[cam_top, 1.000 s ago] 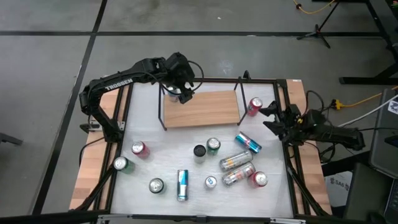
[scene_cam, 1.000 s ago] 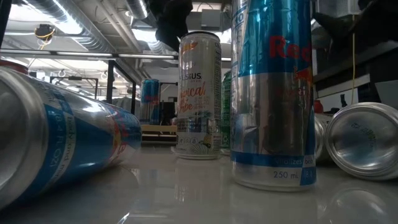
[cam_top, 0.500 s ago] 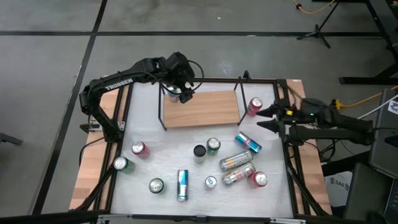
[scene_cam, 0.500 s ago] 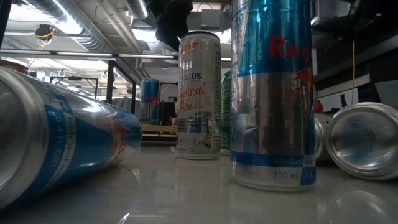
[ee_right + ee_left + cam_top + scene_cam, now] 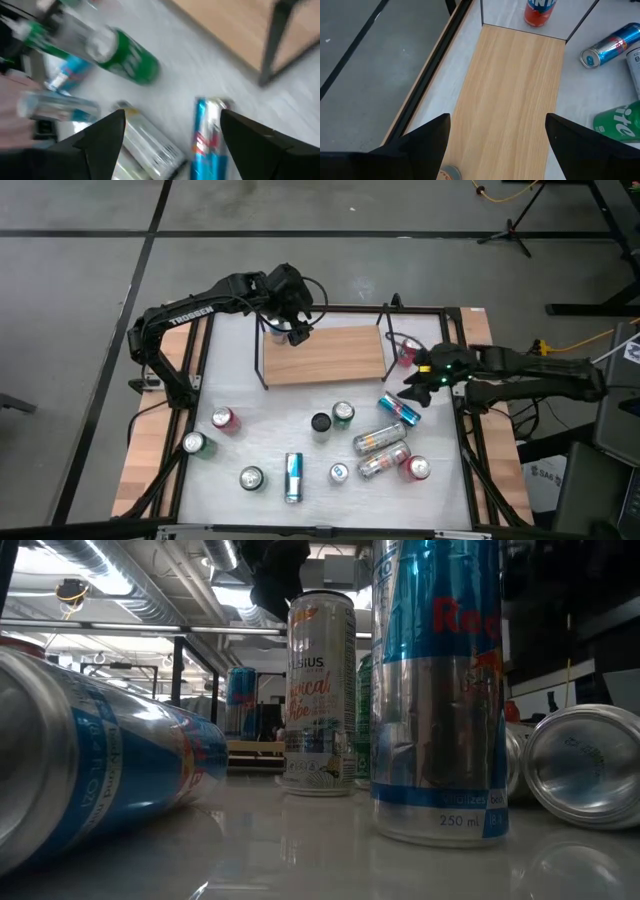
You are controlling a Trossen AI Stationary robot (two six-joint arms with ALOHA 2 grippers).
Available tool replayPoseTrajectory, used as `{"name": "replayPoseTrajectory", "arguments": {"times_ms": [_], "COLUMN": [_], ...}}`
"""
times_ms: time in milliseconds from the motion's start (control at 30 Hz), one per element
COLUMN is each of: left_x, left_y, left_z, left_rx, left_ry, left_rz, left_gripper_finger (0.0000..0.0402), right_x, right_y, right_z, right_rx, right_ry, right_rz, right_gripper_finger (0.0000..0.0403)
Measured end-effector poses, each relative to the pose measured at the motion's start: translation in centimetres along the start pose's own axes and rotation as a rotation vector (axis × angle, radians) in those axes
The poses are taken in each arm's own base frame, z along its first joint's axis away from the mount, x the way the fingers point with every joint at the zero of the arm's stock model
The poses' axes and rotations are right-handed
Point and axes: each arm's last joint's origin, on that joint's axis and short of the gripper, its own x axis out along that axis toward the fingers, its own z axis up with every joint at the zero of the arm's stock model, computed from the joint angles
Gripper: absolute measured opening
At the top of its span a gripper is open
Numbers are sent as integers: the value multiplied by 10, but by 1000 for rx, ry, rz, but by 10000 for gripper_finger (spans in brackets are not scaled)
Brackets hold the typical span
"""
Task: Sort soda cans
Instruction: Put the blue soda can on the shelf
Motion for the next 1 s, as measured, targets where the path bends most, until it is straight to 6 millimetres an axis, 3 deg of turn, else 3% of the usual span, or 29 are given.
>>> {"name": "replayPoseTrajectory", "arguments": {"times_ms": [500, 1000], "left_x": [0, 0], "left_y": [0, 0], "left_z": [0, 0], "left_rx": [0, 0], "left_ry": [1, 0], "left_rz": [0, 0], "left_gripper_finger": [316, 316], "right_x": [46, 84], "right_y": [-7, 14], "right_z": [-1, -30], "right_rx": [99, 58], "right_ry": [222, 315], "right_rz": [-187, -376], "right_gripper_finger": [317, 317]}}
